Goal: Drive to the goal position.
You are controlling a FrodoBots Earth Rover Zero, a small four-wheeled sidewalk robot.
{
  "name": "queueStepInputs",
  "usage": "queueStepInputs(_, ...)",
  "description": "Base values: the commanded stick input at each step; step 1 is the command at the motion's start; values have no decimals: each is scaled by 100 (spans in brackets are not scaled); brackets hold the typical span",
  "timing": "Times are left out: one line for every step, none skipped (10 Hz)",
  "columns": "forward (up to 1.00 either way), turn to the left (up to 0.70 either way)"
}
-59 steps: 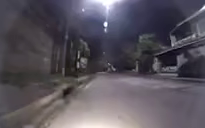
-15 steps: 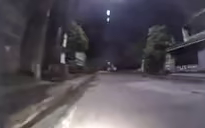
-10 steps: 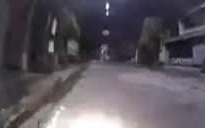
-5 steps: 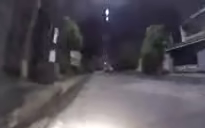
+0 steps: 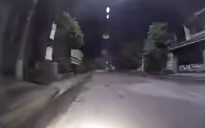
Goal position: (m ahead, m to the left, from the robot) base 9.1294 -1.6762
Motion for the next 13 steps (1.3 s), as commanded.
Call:
queueStepInputs(70, 0)
queueStepInputs(70, 0)
queueStepInputs(70, 0)
queueStepInputs(70, 0)
queueStepInputs(70, 0)
queueStepInputs(70, 0)
queueStepInputs(70, 0)
queueStepInputs(70, 0)
queueStepInputs(70, 0)
queueStepInputs(70, 0)
queueStepInputs(70, 0)
queueStepInputs(70, 0)
queueStepInputs(70, -12)
